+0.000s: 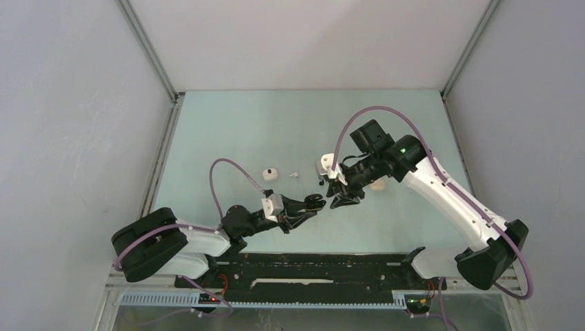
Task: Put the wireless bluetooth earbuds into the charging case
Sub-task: Insert the right earbud into the right side groove of the charging case.
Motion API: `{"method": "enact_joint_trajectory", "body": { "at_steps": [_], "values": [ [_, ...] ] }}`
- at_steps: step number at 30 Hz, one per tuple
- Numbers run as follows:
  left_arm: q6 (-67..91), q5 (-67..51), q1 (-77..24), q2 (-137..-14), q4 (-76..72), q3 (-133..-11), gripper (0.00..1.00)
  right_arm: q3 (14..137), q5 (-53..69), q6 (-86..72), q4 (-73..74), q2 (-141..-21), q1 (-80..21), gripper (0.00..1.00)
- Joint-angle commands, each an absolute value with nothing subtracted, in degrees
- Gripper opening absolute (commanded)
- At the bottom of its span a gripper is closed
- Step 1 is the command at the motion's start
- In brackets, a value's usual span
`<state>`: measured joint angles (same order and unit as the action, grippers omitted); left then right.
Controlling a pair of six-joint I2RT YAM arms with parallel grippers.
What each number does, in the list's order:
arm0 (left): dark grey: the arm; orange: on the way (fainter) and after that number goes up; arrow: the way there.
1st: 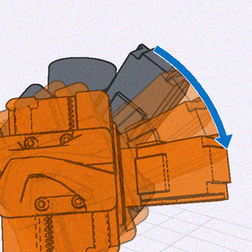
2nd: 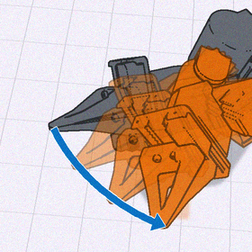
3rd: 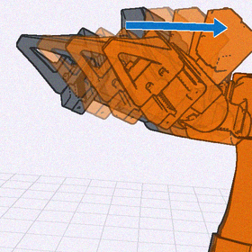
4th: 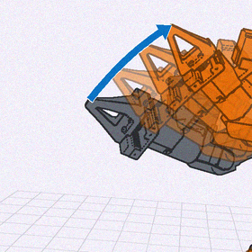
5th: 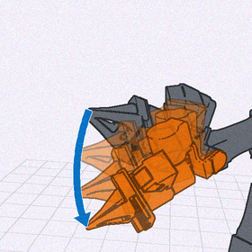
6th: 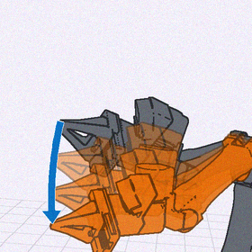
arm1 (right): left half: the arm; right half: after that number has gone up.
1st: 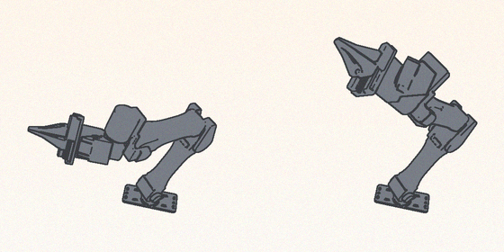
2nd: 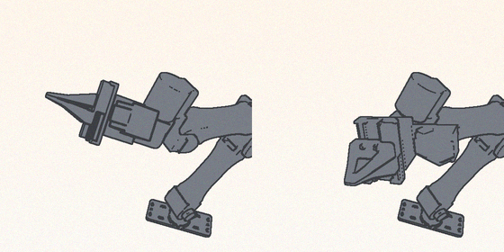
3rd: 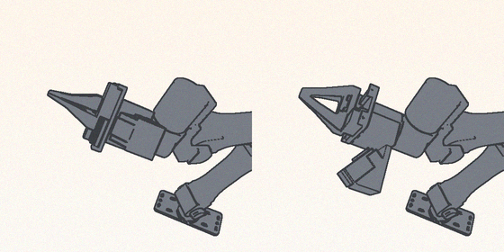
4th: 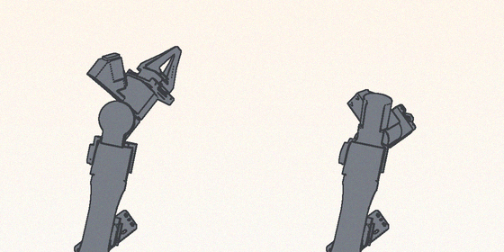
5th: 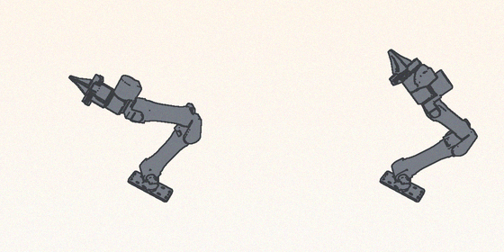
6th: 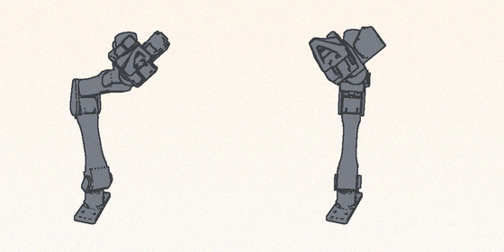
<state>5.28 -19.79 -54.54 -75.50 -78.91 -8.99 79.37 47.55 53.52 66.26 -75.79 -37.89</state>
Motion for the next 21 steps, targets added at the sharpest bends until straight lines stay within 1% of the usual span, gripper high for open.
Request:
{"method": "enact_joint_trajectory", "body": {
  "at_steps": [1, 13, 16, 18, 21],
  "values": [
    [6.4, -20.3, -54.2, -74.8, -82.6, -8.4, 0.00, 78.2, 46.5, 52.5, 63.5, -75.7, -37.2, 0.38],
    [9.0, -22.3, -54.2, -75.6, -83.3, -9.3, 0.00, 76.5, 45.3, 50.8, 60.9, -77.0, -37.6, 0.36],
    [9.0, -21.4, -54.2, -75.4, -82.5, -9.3, 0.00, 76.6, 45.8, 50.7, 60.9, -77.7, -38.4, 0.34],
    [9.0, -20.9, -54.2, -75.5, -81.9, -9.4, 0.00, 76.6, 45.0, 50.8, 61.0, -78.2, -39.5, 0.30],
    [9.1, -20.8, -54.2, -75.7, -81.4, -9.7, 0.00, 76.6, 43.2, 51.0, 61.2, -78.2, -41.0, 0.28]
  ]
}}
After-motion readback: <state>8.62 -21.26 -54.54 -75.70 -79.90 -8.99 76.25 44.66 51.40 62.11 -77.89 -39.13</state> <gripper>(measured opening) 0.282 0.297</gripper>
